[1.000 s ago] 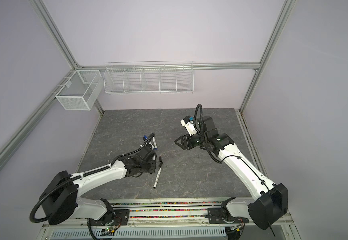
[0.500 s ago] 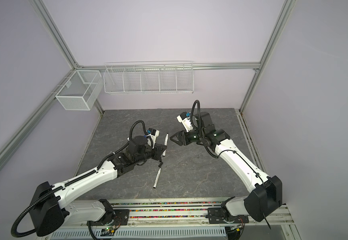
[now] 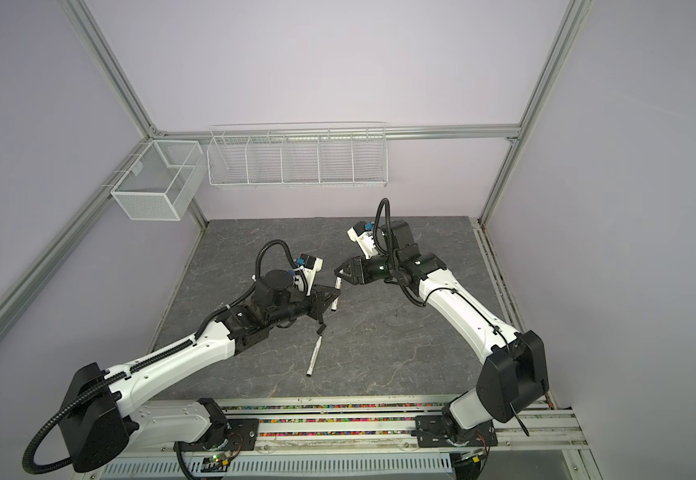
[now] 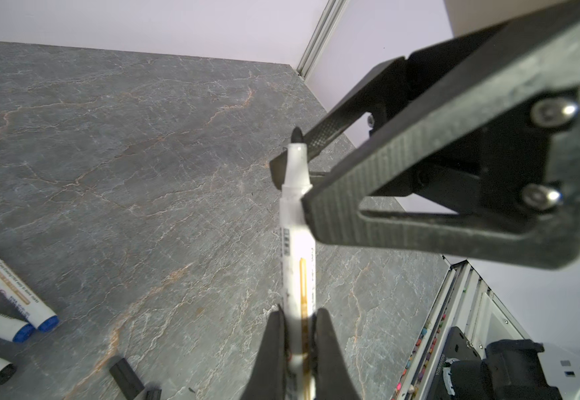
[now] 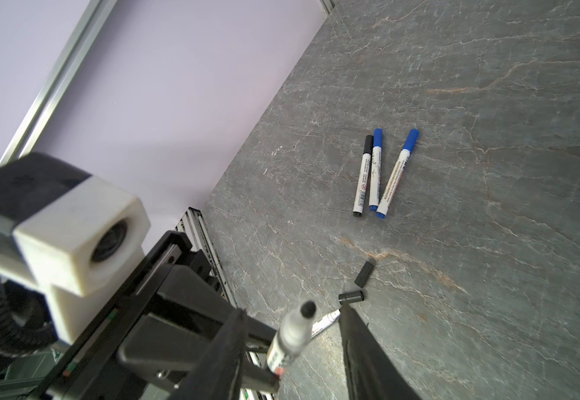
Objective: Insert the pens into the pen caps
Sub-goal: 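Raise the grasped white marker upright with the left gripper, then hold the marker upright with the left gripper while the right gripper approaches it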
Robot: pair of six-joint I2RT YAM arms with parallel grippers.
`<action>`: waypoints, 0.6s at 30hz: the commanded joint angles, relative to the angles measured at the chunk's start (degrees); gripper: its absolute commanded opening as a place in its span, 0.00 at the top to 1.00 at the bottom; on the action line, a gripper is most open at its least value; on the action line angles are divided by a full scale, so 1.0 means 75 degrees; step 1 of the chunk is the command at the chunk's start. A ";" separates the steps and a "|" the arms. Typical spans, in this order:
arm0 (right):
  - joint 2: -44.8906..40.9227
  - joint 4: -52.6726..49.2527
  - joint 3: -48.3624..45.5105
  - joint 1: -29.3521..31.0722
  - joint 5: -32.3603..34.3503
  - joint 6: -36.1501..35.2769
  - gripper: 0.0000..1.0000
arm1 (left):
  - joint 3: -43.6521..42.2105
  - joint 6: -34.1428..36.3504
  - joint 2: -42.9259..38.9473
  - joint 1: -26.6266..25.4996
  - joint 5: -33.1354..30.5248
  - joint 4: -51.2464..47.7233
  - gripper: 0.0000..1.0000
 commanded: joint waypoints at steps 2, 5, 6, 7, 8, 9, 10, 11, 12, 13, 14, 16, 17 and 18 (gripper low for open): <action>0.0185 0.0313 0.0148 0.0120 -0.0266 0.0179 0.59 | 0.0277 0.0161 0.0025 -0.0043 0.0128 0.0377 1.00; 0.0282 0.0421 0.0151 0.0168 -0.0372 0.0282 0.63 | 0.0352 0.0137 0.0115 -0.0044 0.0109 0.0536 1.00; 0.0283 0.0456 0.0129 0.0169 -0.0375 0.0315 0.66 | 0.0371 0.0130 0.0148 -0.0044 0.0111 0.0589 1.00; 0.0262 0.0540 0.0098 0.0186 -0.0371 0.0369 0.69 | 0.0405 0.0134 0.0188 -0.0047 0.0135 0.0616 1.00; 0.0253 0.0581 0.0082 0.0170 -0.0372 0.0394 0.72 | 0.0432 0.0137 0.0223 -0.0042 0.0152 0.0619 1.00; 0.0236 0.0607 0.0079 0.0169 -0.0348 0.0404 0.74 | 0.0458 0.0132 0.0261 -0.0045 0.0166 0.0616 1.00; 0.0202 0.0617 0.0077 0.0174 -0.0361 0.0403 0.77 | 0.0481 0.0134 0.0288 -0.0043 0.0190 0.0606 1.00; 0.0190 0.0613 0.0076 0.0180 -0.0363 0.0406 0.79 | 0.0494 0.0134 0.0321 -0.0047 0.0212 0.0608 1.00; 0.0164 0.0621 0.0064 0.0172 -0.0366 0.0423 0.81 | 0.0506 0.0149 0.0343 -0.0046 0.0242 0.0594 1.00; 0.0126 0.0647 0.0044 0.0170 -0.0370 0.0442 0.82 | 0.0545 0.0154 0.0371 -0.0035 0.0249 0.0548 1.00; 0.0108 0.0659 0.0026 0.0169 -0.0372 0.0440 0.83 | 0.0583 0.0160 0.0407 -0.0043 0.0237 0.0496 1.00; 0.0044 0.0683 -0.0005 0.0171 -0.0384 0.0450 0.84 | 0.0684 0.0149 0.0497 -0.0041 0.0238 0.0383 0.97; 0.0029 0.0683 -0.0003 0.0170 -0.0395 0.0463 0.84 | 0.0709 0.0155 0.0525 -0.0047 0.0257 0.0359 0.81; 0.0013 0.0689 -0.0006 0.0169 -0.0407 0.0462 0.84 | 0.0754 0.0172 0.0586 -0.0049 0.0286 0.0338 0.71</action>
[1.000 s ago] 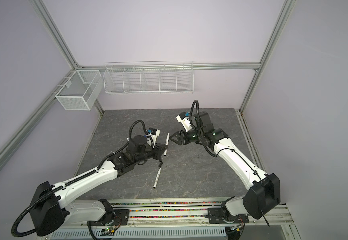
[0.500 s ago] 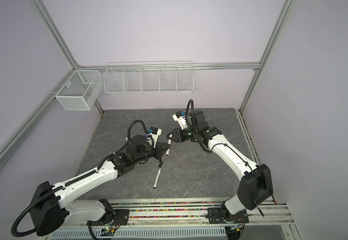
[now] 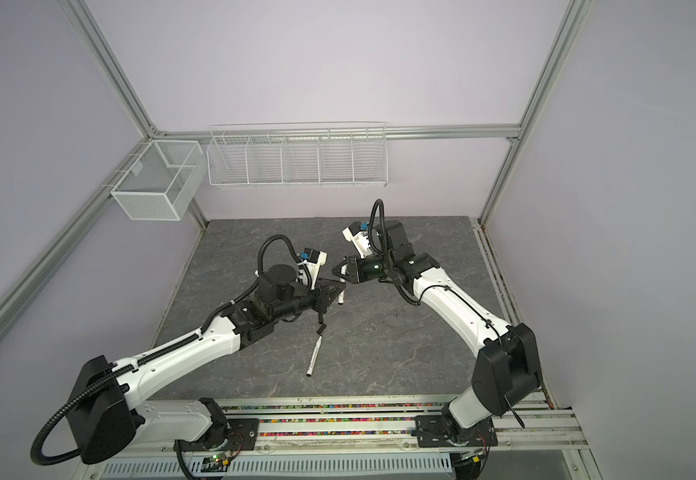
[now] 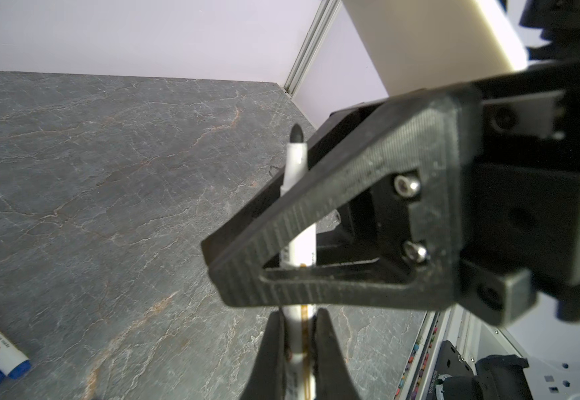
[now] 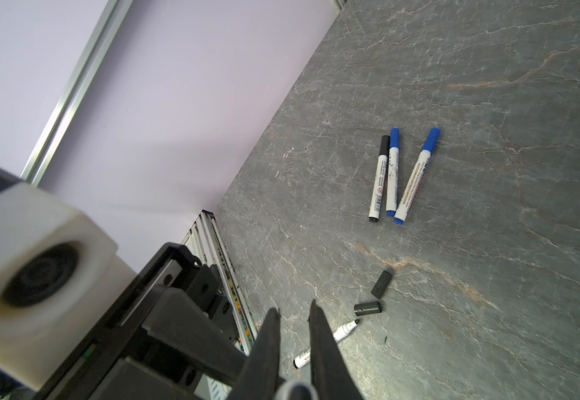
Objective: Insert the pens into the pen caps
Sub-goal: 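Hold the marker upright with the left gripper while the right gripper approaches it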
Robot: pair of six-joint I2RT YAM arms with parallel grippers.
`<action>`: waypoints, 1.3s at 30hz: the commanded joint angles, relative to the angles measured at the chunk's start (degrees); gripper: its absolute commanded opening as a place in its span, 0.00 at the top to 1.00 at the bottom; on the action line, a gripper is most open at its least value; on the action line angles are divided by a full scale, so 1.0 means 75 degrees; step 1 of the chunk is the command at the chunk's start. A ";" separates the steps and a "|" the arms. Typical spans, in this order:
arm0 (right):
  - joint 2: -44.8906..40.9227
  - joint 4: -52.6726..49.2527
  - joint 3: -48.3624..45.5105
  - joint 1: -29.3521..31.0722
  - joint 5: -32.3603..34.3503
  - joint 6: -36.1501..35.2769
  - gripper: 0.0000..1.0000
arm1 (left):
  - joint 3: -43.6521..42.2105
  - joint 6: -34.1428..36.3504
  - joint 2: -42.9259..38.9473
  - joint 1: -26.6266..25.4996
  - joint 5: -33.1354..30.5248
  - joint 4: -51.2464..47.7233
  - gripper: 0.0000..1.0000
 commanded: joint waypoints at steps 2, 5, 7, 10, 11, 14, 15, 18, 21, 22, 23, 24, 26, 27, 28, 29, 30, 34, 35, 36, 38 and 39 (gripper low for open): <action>-0.0264 0.0263 -0.0001 0.0070 -0.0219 0.0034 0.84 | 0.0398 0.0117 0.0255 -0.0032 0.0122 -0.0064 0.59; -0.0305 0.0252 -0.0006 0.0065 -0.0224 0.0029 0.85 | 0.0509 0.0145 0.0402 -0.0032 0.0183 -0.0108 0.56; -0.0320 0.0240 -0.0021 0.0070 -0.0218 0.0026 0.85 | 0.0563 0.0169 0.0480 -0.0033 0.0214 -0.0110 0.57; -0.0357 0.0252 -0.0037 0.0071 -0.0209 0.0023 0.85 | 0.0627 0.0195 0.0577 -0.0035 0.0301 -0.0110 0.58; -0.0364 0.0252 -0.0042 0.0062 -0.0209 0.0021 0.85 | 0.0653 0.0205 0.0592 -0.0041 0.0323 -0.0105 0.58; -0.0356 0.0252 -0.0047 0.0053 -0.0209 0.0029 0.85 | 0.0709 0.0198 0.0639 -0.0033 0.0357 -0.0091 0.60; -0.0362 0.0263 -0.0056 0.0062 -0.0204 0.0023 0.85 | 0.0722 0.0212 0.0647 -0.0032 0.0363 -0.0081 0.63; -0.0363 0.0246 -0.0065 0.0048 -0.0189 0.0026 0.85 | 0.0722 0.0205 0.0612 -0.0035 0.0350 -0.0055 0.73; -0.0375 0.0214 -0.0088 0.0028 -0.0142 0.0011 0.85 | 0.0679 0.0186 0.0519 -0.0035 0.0389 -0.0055 0.89; -0.0383 0.0194 -0.0083 0.0027 -0.0123 -0.0006 0.84 | 0.0647 0.0177 0.0484 -0.0034 0.0376 -0.0056 0.94; -0.0388 0.0171 -0.0085 0.0026 -0.0099 -0.0031 0.83 | 0.0609 0.0171 0.0445 -0.0035 0.0350 -0.0056 0.99; -0.0408 0.0149 -0.0081 0.0023 -0.0035 -0.0057 0.77 | 0.0546 0.0137 0.0398 -0.0022 0.0289 -0.0062 1.00; -0.0456 0.0050 -0.0097 0.0022 0.0146 -0.0134 0.55 | 0.0375 -0.0055 0.0301 0.0057 0.0112 0.0018 1.00; -0.0504 -0.0022 -0.0114 0.0028 0.0282 -0.0213 0.47 | 0.0251 -0.0234 0.0239 0.0135 -0.0026 0.0064 1.00; -0.0554 -0.0116 -0.0151 0.0026 0.0433 -0.0277 0.42 | 0.0132 -0.0437 0.0173 0.0243 -0.0250 0.0087 1.00; -0.0565 -0.0187 -0.0190 0.0029 0.0554 -0.0346 0.39 | 0.0044 -0.0664 0.0127 0.0355 -0.0536 0.0021 1.00; -0.0575 -0.0300 -0.0222 0.0026 0.0703 -0.0432 0.37 | -0.0080 -0.0995 0.0058 0.0517 -0.0914 -0.0091 1.00; -0.0263 -0.1006 -0.0236 0.0203 0.1289 -0.0966 0.35 | -0.0813 -0.2202 -0.0333 0.1213 -0.2313 -0.0545 1.00; -0.0132 -0.1139 -0.0229 0.0285 0.1398 -0.1086 0.35 | -0.0952 -0.2385 -0.0408 0.1303 -0.2642 -0.0690 1.00; 0.0130 -0.1398 -0.0181 0.0412 0.1555 -0.1248 0.35 | -0.1056 -0.2560 -0.0492 0.1373 -0.3017 -0.0948 1.00; 0.0681 -0.1905 0.0080 0.0715 0.1861 -0.1572 0.36 | -0.1155 -0.2780 -0.0587 0.1408 -0.3517 -0.1432 1.00; 0.0993 -0.2147 0.0256 0.0894 0.2073 -0.1739 0.36 | -0.1217 -0.2786 -0.0618 0.1418 -0.3608 -0.1532 1.00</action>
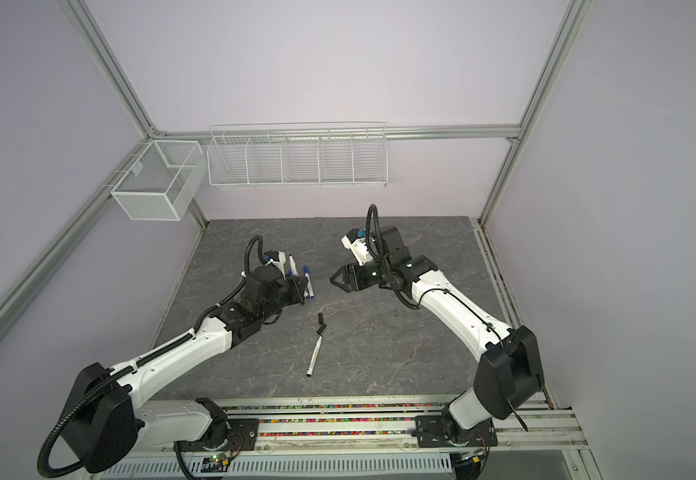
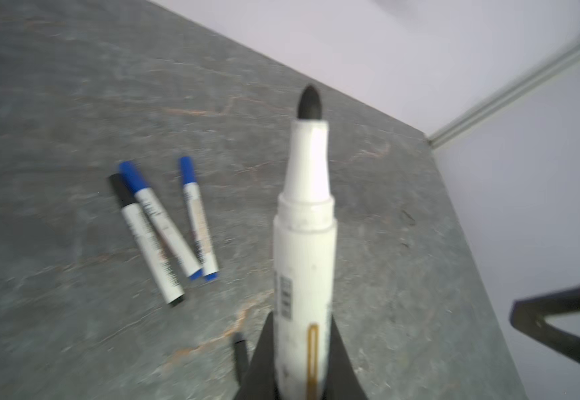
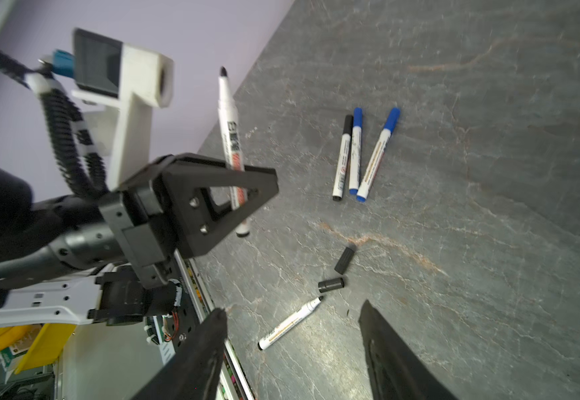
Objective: Insert the pens into the pen caps
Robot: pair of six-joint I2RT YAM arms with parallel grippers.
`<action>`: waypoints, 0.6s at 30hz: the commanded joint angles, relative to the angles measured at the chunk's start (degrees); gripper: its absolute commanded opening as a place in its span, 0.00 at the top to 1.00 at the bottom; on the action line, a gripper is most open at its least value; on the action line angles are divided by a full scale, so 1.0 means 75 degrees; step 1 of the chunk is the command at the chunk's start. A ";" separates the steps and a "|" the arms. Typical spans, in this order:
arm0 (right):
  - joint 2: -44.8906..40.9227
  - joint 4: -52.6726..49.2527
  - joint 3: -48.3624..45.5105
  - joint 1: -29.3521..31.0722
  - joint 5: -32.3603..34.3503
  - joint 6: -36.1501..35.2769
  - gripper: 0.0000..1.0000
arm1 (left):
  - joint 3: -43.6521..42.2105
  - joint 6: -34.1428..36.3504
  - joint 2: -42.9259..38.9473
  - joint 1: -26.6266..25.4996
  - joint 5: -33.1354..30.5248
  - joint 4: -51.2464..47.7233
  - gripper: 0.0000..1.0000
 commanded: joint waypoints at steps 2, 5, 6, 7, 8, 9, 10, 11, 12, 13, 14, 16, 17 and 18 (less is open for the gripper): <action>0.1348 -0.1441 0.0564 0.0715 0.0958 -0.0962 0.38 | -0.0197 -0.0654 -0.0266 -0.0013 -0.1101 -0.0739 1.00; 0.2208 -0.1981 0.1241 0.1057 0.1426 -0.1136 0.39 | -0.0296 -0.0632 -0.0358 -0.0007 -0.1129 -0.0875 1.00; 0.2476 -0.2135 0.1474 0.1144 0.1612 -0.1185 0.39 | -0.0337 -0.0615 -0.0409 -0.0007 -0.1135 -0.0912 1.00; 0.2730 -0.2277 0.1699 0.1207 0.1752 -0.1213 0.40 | -0.0391 -0.0613 -0.0463 -0.0010 -0.1142 -0.0930 1.00; 0.2952 -0.2376 0.1881 0.1255 0.1827 -0.1228 0.40 | -0.0439 -0.0612 -0.0527 -0.0007 -0.1137 -0.0942 1.00; 0.3185 -0.2497 0.2081 0.1311 0.1914 -0.1270 0.40 | -0.0493 -0.0596 -0.0599 -0.0014 -0.1130 -0.0939 1.00; 0.3414 -0.2587 0.2259 0.1380 0.2049 -0.1305 0.41 | -0.0542 -0.0558 -0.0677 -0.0007 -0.1113 -0.0957 1.00; 0.3593 -0.2658 0.2393 0.1419 0.2171 -0.1333 0.41 | -0.0583 -0.0527 -0.0773 -0.0007 -0.1132 -0.1002 1.00; 0.3805 -0.2714 0.2536 0.1482 0.2298 -0.1363 0.41 | -0.0609 -0.0504 -0.0867 -0.0013 -0.1165 -0.1083 1.00; 0.4006 -0.2768 0.2678 0.1536 0.2399 -0.1382 0.42 | -0.0627 -0.0481 -0.0986 -0.0007 -0.1226 -0.1187 1.00; 0.4188 -0.2816 0.2804 0.1569 0.2460 -0.1376 0.42 | -0.0653 -0.0463 -0.1077 -0.0008 -0.1274 -0.1276 1.00; 0.4529 -0.2868 0.3082 0.1656 0.2559 -0.1377 0.43 | -0.0706 -0.0394 -0.1338 -0.0007 -0.1369 -0.1490 1.00; 0.4663 -0.2889 0.3191 0.1686 0.2584 -0.1371 0.43 | -0.0729 -0.0359 -0.1444 -0.0007 -0.1401 -0.1565 1.00; 0.4818 -0.2931 0.3359 0.1713 0.2608 -0.1370 0.44 | -0.0753 -0.0318 -0.1568 -0.0007 -0.1445 -0.1682 1.00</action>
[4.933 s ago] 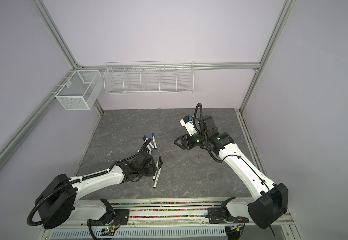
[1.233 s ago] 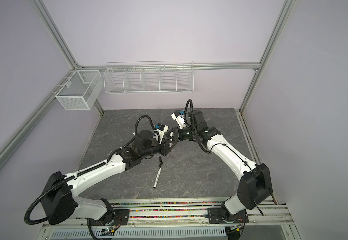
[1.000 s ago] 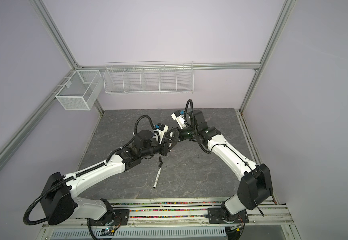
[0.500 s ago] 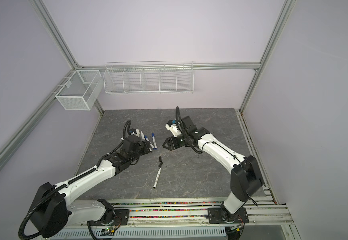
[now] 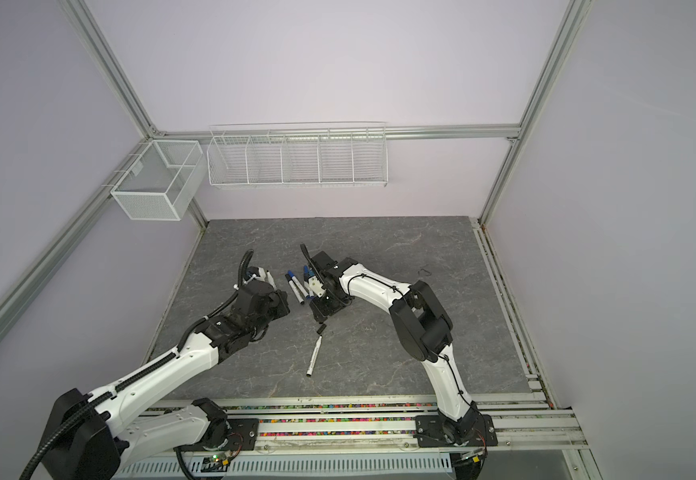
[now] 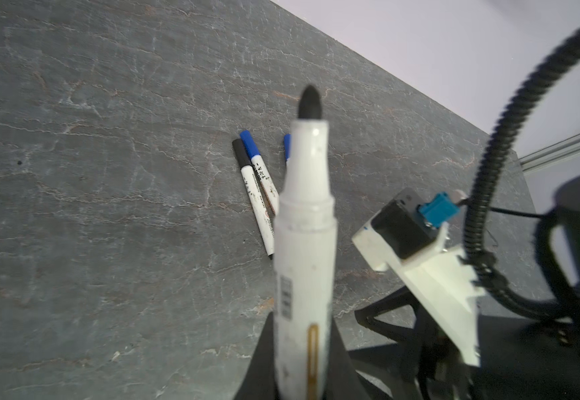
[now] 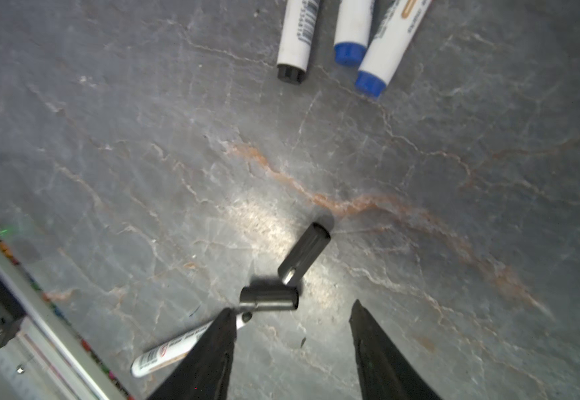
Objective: Insert the pens into the pen caps
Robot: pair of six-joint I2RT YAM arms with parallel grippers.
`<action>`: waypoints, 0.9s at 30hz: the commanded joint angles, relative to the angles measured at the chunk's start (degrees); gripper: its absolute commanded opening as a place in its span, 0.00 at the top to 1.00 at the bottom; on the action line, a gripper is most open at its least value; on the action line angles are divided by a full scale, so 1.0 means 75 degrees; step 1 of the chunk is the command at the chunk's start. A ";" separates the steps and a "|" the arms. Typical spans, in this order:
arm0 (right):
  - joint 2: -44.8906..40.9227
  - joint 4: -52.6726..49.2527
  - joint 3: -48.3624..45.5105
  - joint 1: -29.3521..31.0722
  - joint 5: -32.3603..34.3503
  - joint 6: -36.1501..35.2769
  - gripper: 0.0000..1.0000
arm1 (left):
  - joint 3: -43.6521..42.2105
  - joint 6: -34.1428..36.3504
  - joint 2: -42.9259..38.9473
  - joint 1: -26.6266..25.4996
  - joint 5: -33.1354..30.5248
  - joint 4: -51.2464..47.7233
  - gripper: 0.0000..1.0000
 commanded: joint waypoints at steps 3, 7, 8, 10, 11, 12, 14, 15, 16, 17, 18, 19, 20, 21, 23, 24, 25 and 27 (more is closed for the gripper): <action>0.0729 -0.0558 0.0734 0.0162 0.0387 -0.0210 0.45 | -0.0132 0.0179 -0.0660 0.0008 -0.0513 -0.0769 1.00; 0.1272 -0.0814 0.1306 0.0234 0.0477 -0.0234 0.48 | -0.0203 0.0263 -0.1020 0.0008 -0.0624 -0.1055 1.00; 0.1418 -0.0900 0.1433 0.0265 0.0542 -0.0251 0.50 | -0.0234 0.0258 -0.1108 0.0008 -0.0648 -0.1099 1.00; 0.1614 -0.1036 0.1598 0.0349 0.0679 -0.0291 0.54 | -0.0297 0.0246 -0.1244 0.0008 -0.0686 -0.1157 1.00; 0.1697 -0.1091 0.1659 0.0413 0.0849 -0.0320 0.56 | -0.0349 0.0236 -0.1307 0.0008 -0.0707 -0.1163 1.00; 0.1761 -0.1098 0.1687 0.0465 0.1039 -0.0369 0.58 | -0.0384 0.0217 -0.1347 0.0008 -0.0714 -0.1156 1.00; 0.1911 -0.1370 0.1744 0.0567 0.1412 -0.0478 0.64 | -0.0415 0.0214 -0.1356 0.0008 -0.0686 -0.1129 1.00; 0.1979 -0.1445 0.1781 0.0604 0.1594 -0.0538 0.67 | -0.0406 0.0221 -0.1343 0.0008 -0.0673 -0.1112 1.00; 0.2030 -0.1498 0.1802 0.0628 0.1780 -0.0587 0.69 | -0.0398 0.0227 -0.1330 0.0008 -0.0646 -0.1094 1.00; 0.2063 -0.1559 0.1803 0.0647 0.1964 -0.0617 0.72 | -0.0374 0.0251 -0.1286 0.0008 -0.0629 -0.1067 1.00; 0.2054 -0.1595 0.1783 0.0647 0.2161 -0.0627 0.74 | -0.0349 0.0285 -0.1246 0.0007 -0.0616 -0.1032 1.00; 0.2010 -0.1568 0.1745 0.0633 0.2264 -0.0647 0.76 | -0.0317 0.0317 -0.1210 0.0007 -0.0602 -0.1001 1.00; 0.1924 -0.1480 0.1661 0.0632 0.2380 -0.0663 0.78 | -0.0282 0.0356 -0.1144 0.0005 -0.0589 -0.0967 1.00; 0.1814 -0.1369 0.1562 0.0632 0.2470 -0.0643 0.80 | -0.0240 0.0379 -0.1068 0.0002 -0.0582 -0.0930 1.00; 0.1532 -0.1209 0.1345 0.0614 0.2418 -0.0598 0.84 | -0.0166 0.0423 -0.0907 0.0008 -0.0517 -0.0817 1.00; 0.1338 -0.0842 0.1184 0.0581 0.2360 -0.0540 0.86 | -0.0127 0.0461 -0.0813 0.0008 -0.0451 -0.0758 1.00; 0.1143 -0.0631 0.1021 0.0551 0.2234 -0.0522 0.87 | -0.0079 0.0491 -0.0711 0.0008 -0.0390 -0.0706 1.00; 0.0613 -0.0137 0.0633 0.0436 0.1957 -0.0405 0.89 | 0.0008 0.0597 -0.0517 0.0008 -0.0230 -0.0591 1.00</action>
